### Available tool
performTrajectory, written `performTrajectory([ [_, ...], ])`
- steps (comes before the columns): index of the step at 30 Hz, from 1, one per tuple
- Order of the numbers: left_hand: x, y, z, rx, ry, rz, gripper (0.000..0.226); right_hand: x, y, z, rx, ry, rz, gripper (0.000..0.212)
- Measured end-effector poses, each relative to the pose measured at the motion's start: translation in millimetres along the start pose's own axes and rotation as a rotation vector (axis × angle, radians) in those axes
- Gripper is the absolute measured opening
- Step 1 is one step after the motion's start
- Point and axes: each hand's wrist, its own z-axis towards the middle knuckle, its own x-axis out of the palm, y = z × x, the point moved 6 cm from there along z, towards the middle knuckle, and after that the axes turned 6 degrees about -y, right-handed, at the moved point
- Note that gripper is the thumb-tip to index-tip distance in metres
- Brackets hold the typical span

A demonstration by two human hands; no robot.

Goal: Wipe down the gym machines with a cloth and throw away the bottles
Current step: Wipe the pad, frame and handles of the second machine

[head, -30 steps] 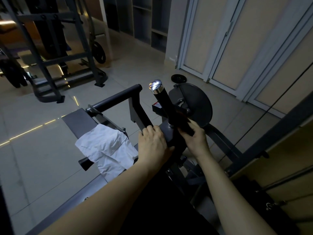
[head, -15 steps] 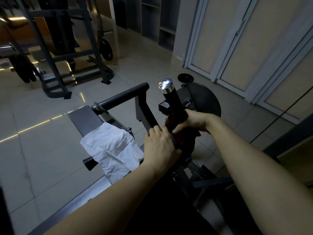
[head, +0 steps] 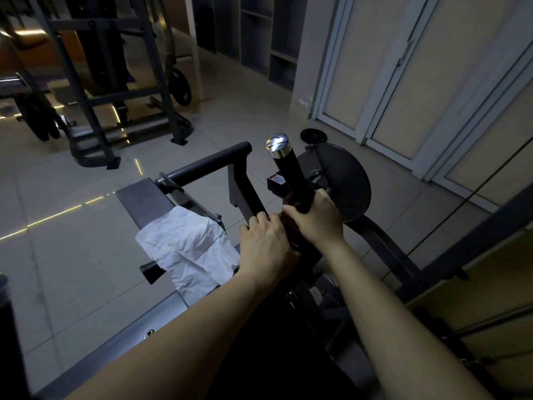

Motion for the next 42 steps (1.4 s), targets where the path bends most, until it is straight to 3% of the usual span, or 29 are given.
performTrajectory([
  [3,0.8,0.4,1.6,0.011,0.002,0.006,0.064,-9.3,-21.2,16.6,0.053,0.487,0.240,0.027],
  [5,2.2,0.0,2.1,0.006,0.008,0.010,0.071,-20.7,-35.8,28.6,0.043,0.606,0.242,0.017],
  [8,1.8,0.2,2.8,0.000,-0.005,0.005,0.075,-27.9,-36.1,43.0,-0.015,0.505,0.128,0.006],
  [11,2.0,0.8,2.7,0.004,-0.001,0.012,0.076,-30.4,-34.8,45.2,0.033,0.375,0.082,0.020],
  [15,0.7,-0.1,2.0,0.004,-0.002,0.015,0.077,-51.8,-20.7,36.9,0.137,0.070,0.393,0.039],
  [18,0.0,0.3,1.2,0.001,-0.001,0.026,0.077,-64.1,3.6,29.9,-0.007,-0.120,0.170,0.049],
  [19,0.4,0.3,1.0,0.000,0.001,0.030,0.077,-60.0,5.5,28.4,0.023,-0.097,0.217,0.052],
  [22,0.6,-0.6,1.7,0.000,0.003,0.044,0.078,-24.2,10.2,17.4,0.332,0.240,0.658,0.060],
  [25,0.5,-1.6,2.5,0.002,0.009,0.049,0.079,-11.7,15.6,12.9,0.417,0.313,0.751,0.066],
  [27,0.1,-0.3,2.0,-0.007,0.016,0.037,0.079,-12.2,22.0,8.3,0.437,0.278,0.732,0.072],
  [32,0.0,-0.5,1.9,-0.004,0.031,0.022,0.081,-20.3,23.2,-21.4,0.418,0.072,0.668,0.056],
  [39,1.3,0.8,1.6,-0.004,0.069,-0.046,0.058,-44.5,-20.6,-62.0,0.441,0.080,0.619,0.045],
  [42,2.2,2.6,0.6,-0.006,0.066,-0.076,0.070,-81.8,-34.7,-56.6,0.467,-0.144,0.520,0.030],
])
